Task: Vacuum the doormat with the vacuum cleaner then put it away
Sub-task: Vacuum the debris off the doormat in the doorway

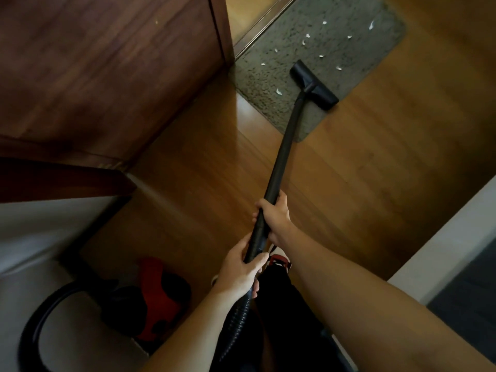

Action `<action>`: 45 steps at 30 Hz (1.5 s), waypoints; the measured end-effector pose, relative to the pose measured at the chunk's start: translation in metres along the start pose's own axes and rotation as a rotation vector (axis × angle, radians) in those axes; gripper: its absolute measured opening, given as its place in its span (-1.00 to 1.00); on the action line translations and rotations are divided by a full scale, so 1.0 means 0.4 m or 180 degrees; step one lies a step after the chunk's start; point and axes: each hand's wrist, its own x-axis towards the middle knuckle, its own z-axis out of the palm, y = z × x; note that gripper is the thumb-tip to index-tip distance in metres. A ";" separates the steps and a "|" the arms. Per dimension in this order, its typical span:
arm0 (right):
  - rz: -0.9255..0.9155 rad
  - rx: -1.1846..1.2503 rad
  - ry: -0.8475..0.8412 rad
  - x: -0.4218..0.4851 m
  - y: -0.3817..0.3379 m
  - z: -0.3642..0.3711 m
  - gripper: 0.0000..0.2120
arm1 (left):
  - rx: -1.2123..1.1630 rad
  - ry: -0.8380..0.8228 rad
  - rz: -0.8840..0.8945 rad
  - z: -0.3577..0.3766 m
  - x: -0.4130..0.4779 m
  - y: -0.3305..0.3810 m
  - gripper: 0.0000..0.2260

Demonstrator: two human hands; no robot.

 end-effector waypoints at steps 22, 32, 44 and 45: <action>0.0227 -0.0211 -0.0004 0.059 0.016 0.035 -0.64 | 0.0679 0.0065 -0.0380 -0.078 0.123 0.048 -0.87; 0.0319 0.0015 -0.0053 0.180 -0.035 0.024 -0.61 | 0.0661 -0.0007 -0.0691 -0.044 0.261 0.171 -0.81; -0.0025 0.0213 0.0289 0.290 -0.197 0.029 -0.32 | 0.1170 0.0241 -0.0531 0.003 0.325 0.215 -0.76; -0.0032 0.0147 0.0291 0.285 -0.200 0.033 -0.32 | 0.1191 0.0272 -0.0516 0.003 0.321 0.214 -0.77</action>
